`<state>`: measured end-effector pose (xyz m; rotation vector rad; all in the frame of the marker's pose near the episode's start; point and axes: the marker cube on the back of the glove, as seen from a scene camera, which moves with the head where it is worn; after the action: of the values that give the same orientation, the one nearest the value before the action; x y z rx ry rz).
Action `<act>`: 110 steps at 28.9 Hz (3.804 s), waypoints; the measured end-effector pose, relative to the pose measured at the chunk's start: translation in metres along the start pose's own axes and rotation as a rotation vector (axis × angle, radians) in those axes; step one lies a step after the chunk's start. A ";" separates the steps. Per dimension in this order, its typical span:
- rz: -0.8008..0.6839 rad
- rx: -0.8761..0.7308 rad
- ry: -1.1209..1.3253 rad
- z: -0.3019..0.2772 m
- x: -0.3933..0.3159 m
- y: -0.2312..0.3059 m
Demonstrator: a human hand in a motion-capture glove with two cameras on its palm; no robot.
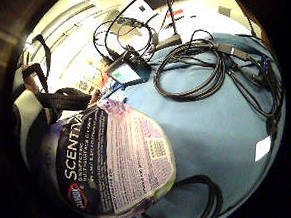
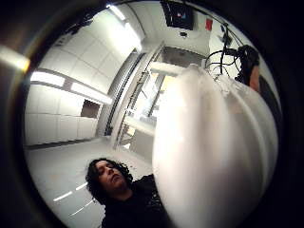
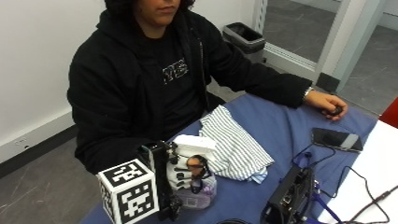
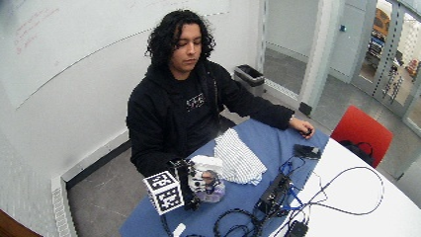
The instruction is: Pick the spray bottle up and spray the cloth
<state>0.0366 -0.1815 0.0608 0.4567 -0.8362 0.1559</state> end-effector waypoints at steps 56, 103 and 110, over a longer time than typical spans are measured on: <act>0.490 -1.398 1.048 0.171 -0.070 0.049; -0.132 -0.398 -0.181 0.374 -0.112 -0.023; -0.115 -0.436 -0.194 0.373 -0.110 -0.024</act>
<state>-0.2822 -0.3656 0.1873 0.1085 -1.0001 -0.1783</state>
